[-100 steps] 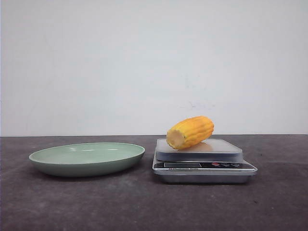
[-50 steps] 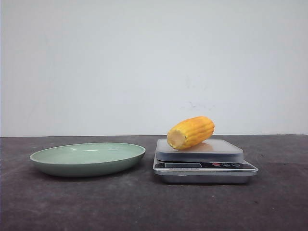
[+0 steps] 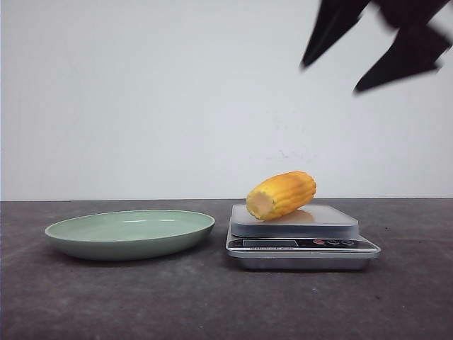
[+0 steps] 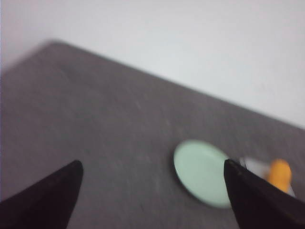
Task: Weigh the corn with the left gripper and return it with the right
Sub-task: 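Lower the right gripper over the corn on the scale and close, then lift the corn with the right gripper and carry it to the plate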
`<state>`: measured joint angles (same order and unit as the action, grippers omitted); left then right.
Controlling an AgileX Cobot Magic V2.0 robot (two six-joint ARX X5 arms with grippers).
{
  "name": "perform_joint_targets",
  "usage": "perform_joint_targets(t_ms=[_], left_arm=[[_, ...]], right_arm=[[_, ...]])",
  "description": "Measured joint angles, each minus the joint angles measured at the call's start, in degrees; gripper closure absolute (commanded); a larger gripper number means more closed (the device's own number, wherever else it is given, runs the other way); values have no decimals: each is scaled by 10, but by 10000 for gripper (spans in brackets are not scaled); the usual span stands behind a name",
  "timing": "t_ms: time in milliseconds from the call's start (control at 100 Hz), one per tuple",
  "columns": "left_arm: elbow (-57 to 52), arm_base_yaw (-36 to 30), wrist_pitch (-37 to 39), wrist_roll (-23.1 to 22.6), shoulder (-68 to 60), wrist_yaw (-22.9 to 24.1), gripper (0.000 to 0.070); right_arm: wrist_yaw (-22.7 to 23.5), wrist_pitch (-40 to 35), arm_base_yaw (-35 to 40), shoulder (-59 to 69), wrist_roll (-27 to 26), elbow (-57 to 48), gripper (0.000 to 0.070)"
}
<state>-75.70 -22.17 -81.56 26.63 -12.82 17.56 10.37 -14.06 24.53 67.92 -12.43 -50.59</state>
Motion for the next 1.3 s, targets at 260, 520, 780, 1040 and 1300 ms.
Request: perform_joint_targets(t_ms=[260,520,780,1040,1300], left_arm=[[91,42,0,1,22,-43,144],[99,42,0,-10,22,-44,145],[99,42,0,-32,22,-44,144],[99,42,0,-47,22,-43,144],[99,42,0,-51,22,-42,145]], right_arm=[[-62,57,50,142,-33,-8,56],[-91,60,67,216,-57,-52,113],[-99,54,68,247,-85,-52,318],[-113,52,76,252,-92,-52,700],[-117,44,113,198,-91,-88,700]])
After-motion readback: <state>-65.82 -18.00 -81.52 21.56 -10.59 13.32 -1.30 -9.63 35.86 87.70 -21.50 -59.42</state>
